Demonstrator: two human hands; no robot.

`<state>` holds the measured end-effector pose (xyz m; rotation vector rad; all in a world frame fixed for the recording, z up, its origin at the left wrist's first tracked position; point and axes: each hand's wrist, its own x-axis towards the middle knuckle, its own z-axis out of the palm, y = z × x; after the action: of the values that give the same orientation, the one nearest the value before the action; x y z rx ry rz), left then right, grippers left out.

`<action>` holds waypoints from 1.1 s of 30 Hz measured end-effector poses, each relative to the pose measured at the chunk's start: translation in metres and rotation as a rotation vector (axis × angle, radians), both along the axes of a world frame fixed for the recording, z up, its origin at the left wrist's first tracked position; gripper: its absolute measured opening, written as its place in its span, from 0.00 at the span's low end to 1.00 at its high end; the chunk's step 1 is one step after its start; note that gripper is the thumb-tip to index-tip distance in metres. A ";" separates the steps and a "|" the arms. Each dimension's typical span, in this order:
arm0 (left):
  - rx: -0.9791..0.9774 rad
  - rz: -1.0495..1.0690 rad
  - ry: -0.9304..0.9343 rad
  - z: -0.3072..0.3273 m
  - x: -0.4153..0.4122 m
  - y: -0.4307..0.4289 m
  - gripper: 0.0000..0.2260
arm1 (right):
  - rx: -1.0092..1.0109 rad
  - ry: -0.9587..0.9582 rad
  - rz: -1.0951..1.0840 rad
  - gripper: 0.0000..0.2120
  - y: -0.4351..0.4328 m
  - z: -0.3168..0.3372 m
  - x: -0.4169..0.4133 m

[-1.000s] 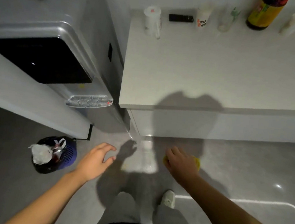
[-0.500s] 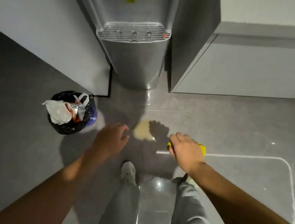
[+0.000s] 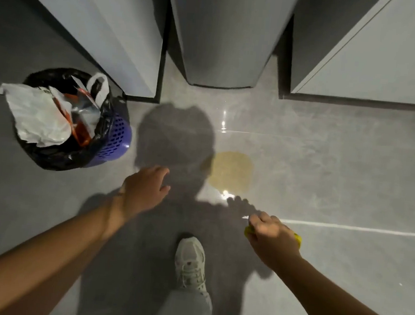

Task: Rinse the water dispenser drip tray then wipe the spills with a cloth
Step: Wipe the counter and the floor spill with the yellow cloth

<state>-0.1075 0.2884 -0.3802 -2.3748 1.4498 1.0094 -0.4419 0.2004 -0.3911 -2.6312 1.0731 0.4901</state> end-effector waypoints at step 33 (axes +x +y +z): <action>-0.042 0.057 -0.093 -0.267 -0.033 0.014 0.58 | 0.075 -0.213 -0.351 0.12 -0.018 -0.257 -0.062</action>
<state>-0.1402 0.3027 -0.6471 -2.4700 1.3914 0.8764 -0.5035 0.1823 -0.6483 -2.2967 1.3742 0.1664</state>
